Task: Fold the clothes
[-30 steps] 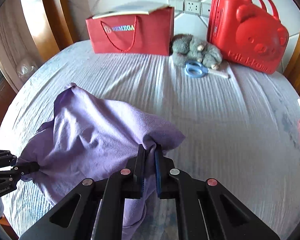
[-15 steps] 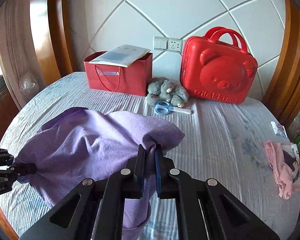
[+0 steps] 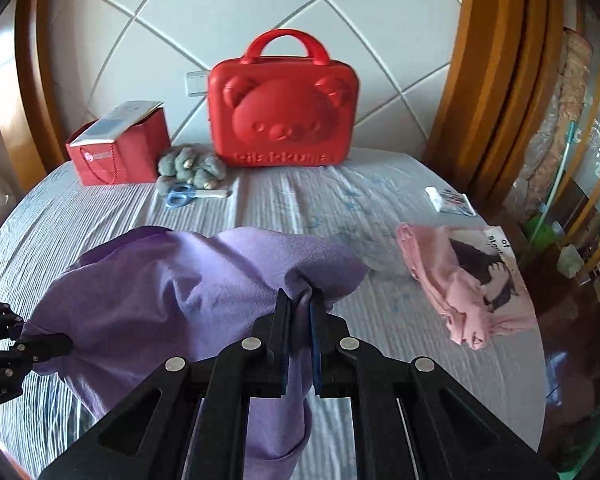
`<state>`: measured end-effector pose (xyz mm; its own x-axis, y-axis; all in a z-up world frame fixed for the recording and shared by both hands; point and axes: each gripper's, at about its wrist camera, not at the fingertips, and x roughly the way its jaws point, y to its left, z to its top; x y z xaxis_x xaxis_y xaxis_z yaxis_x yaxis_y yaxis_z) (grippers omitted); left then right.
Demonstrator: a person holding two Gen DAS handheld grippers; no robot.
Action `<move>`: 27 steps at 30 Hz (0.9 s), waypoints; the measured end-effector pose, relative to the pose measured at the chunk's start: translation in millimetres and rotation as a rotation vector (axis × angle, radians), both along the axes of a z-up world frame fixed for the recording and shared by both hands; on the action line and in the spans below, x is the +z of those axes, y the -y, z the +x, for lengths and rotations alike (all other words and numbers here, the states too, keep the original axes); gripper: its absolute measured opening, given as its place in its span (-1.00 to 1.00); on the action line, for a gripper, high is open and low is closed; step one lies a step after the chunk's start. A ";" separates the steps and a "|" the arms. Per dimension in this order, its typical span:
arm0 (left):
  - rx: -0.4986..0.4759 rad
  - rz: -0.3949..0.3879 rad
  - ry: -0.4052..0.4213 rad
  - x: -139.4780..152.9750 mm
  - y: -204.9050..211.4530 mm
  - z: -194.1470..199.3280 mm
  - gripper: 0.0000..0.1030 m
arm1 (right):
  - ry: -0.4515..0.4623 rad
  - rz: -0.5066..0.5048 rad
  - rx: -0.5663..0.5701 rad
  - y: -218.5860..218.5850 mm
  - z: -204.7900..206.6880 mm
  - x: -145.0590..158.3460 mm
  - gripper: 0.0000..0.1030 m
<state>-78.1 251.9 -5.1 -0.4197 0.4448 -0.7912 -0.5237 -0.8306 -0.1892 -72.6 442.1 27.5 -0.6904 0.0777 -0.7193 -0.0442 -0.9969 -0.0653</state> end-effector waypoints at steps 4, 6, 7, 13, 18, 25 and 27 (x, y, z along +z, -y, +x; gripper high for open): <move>0.005 0.027 -0.037 10.6 -81.7 -16.0 -0.77 | -0.021 0.038 0.010 -77.1 -9.5 11.5 -0.86; 0.018 0.035 -0.057 14.3 -129.6 -25.7 -0.77 | -0.036 0.063 0.039 -121.7 -21.5 18.1 -0.86; 0.028 0.039 -0.065 16.0 -154.5 -30.7 -0.76 | -0.041 0.075 0.057 -145.0 -29.3 21.1 -0.85; 0.090 0.053 0.010 -2.8 -282.8 -66.8 -0.76 | -0.003 0.130 0.147 -275.8 -88.2 27.2 -0.85; 0.146 0.041 0.075 -26.5 -381.5 -99.0 -0.74 | 0.095 0.146 0.167 -347.1 -140.7 -9.3 -0.83; 0.197 -0.101 0.195 -97.2 -416.9 -117.2 -0.20 | 0.216 -0.067 0.090 -413.6 -158.0 -83.9 -0.67; 0.193 -0.105 0.174 -92.6 -411.2 -113.5 -0.06 | 0.207 -0.102 0.093 -423.9 -140.0 -85.3 -0.60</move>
